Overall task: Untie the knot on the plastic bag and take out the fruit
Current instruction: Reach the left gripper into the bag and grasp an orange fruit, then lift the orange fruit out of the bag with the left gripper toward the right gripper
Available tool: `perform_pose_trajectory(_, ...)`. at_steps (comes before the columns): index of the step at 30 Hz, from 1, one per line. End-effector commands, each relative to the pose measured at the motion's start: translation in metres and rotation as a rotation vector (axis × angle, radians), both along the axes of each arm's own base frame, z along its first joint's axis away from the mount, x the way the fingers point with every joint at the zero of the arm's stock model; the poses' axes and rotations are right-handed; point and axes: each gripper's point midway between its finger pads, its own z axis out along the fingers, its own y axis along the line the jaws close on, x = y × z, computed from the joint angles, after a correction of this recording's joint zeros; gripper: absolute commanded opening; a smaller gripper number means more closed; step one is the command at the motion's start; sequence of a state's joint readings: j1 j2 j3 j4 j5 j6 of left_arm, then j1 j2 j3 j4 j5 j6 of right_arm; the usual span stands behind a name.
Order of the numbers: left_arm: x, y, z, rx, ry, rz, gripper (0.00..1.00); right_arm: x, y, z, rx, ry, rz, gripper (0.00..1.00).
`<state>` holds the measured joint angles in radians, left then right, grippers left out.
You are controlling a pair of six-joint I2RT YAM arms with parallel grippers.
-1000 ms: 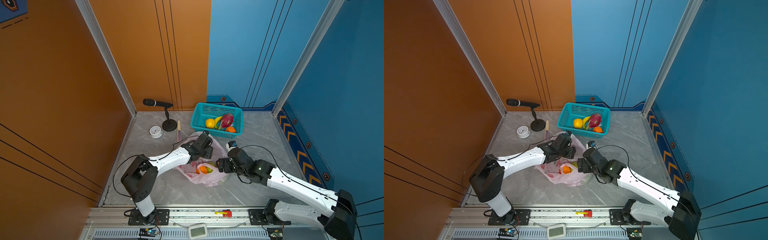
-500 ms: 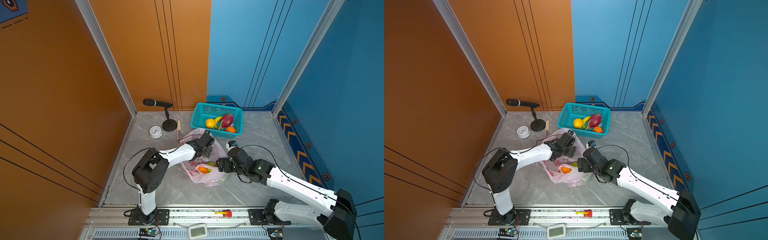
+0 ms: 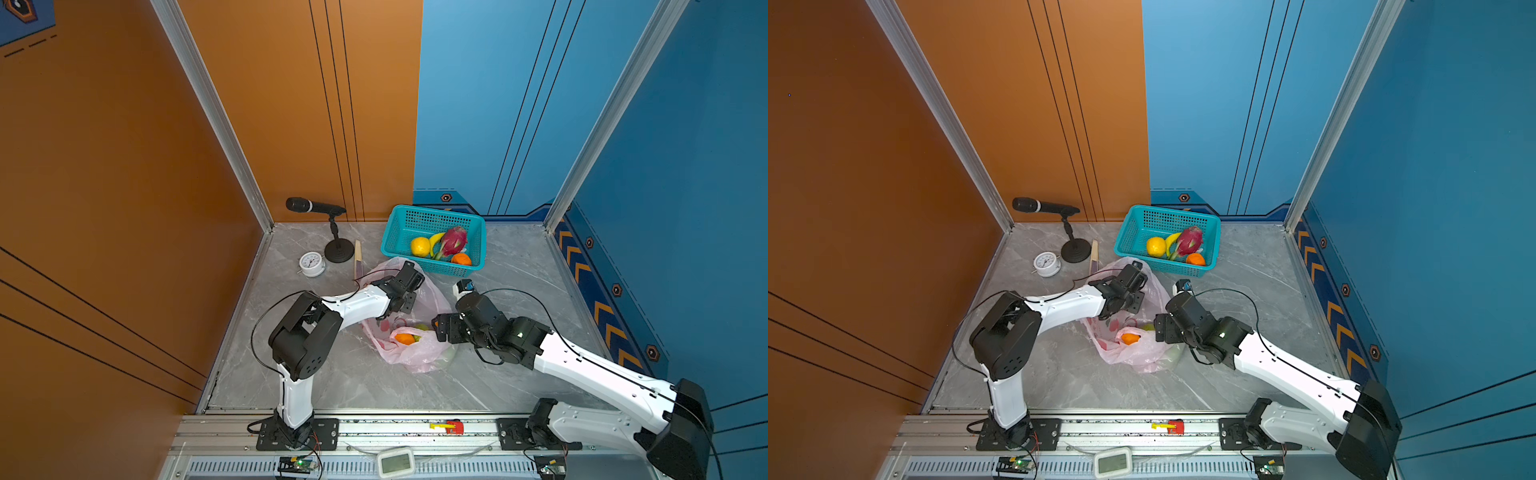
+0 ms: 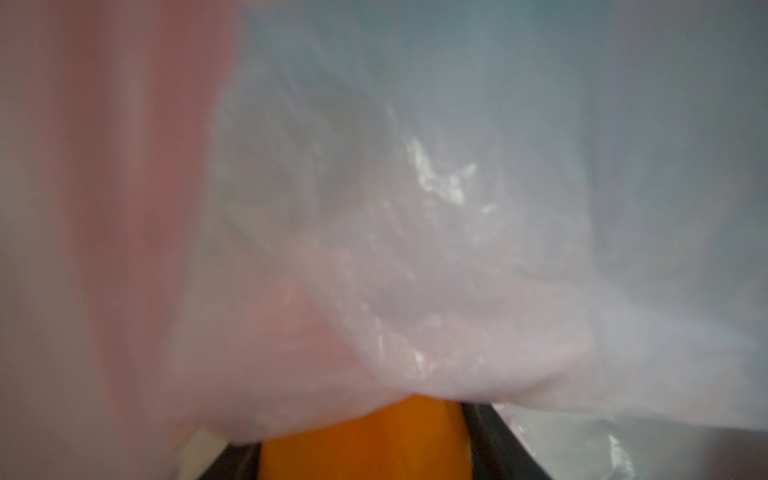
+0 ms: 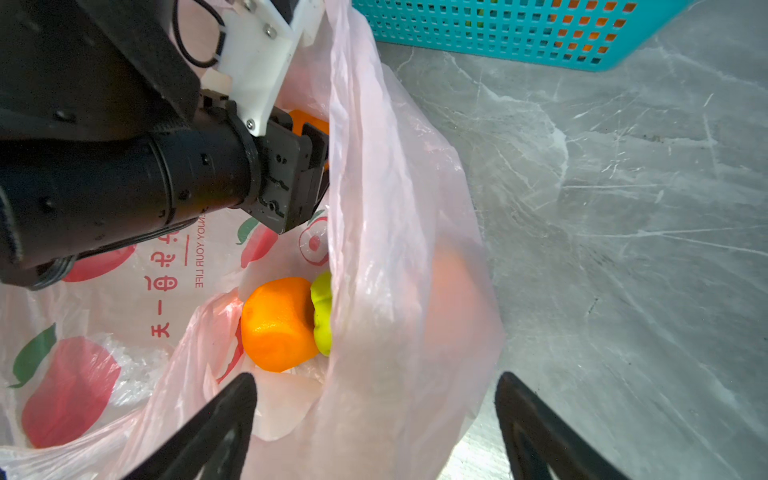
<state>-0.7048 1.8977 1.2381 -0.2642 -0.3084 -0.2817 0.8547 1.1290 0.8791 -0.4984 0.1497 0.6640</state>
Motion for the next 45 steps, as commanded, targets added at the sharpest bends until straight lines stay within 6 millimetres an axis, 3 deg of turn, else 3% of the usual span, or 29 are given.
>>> perform_pose_trajectory(1,-0.003,0.004,0.014,-0.04,-0.015,0.006,0.5,0.001,-0.002,0.01,0.017,0.007,-0.02,0.91)
perform_pose_trajectory(10,-0.016,0.0,0.04,-0.139,-0.047,-0.024,0.48,0.011,-0.009,0.023,0.065,-0.008,-0.084,0.92)
perform_pose_trajectory(20,-0.036,-0.027,0.084,-0.276,-0.155,-0.183,0.48,0.024,-0.014,0.018,0.096,0.012,-0.149,0.92)
perform_pose_trajectory(21,-0.044,-0.024,0.077,-0.272,-0.143,-0.202,0.48,0.025,-0.014,0.02,0.104,0.01,-0.147,0.92)
perform_pose_trajectory(27,-0.058,-0.03,0.097,-0.334,-0.184,-0.28,0.47,0.028,-0.016,0.033,0.142,-0.011,-0.155,0.93)
perform_pose_trajectory(32,-0.063,-0.032,0.123,-0.384,-0.259,-0.322,0.47,0.03,-0.017,0.058,0.216,-0.056,-0.144,0.95)
perform_pose_trajectory(40,-0.078,-0.044,0.178,-0.51,-0.401,-0.464,0.46,0.03,-0.023,0.121,0.345,-0.178,-0.114,0.98)
perform_pose_trajectory(45,-0.095,-0.054,0.214,-0.595,-0.507,-0.59,0.46,0.024,-0.013,0.151,0.449,-0.187,-0.03,1.0)
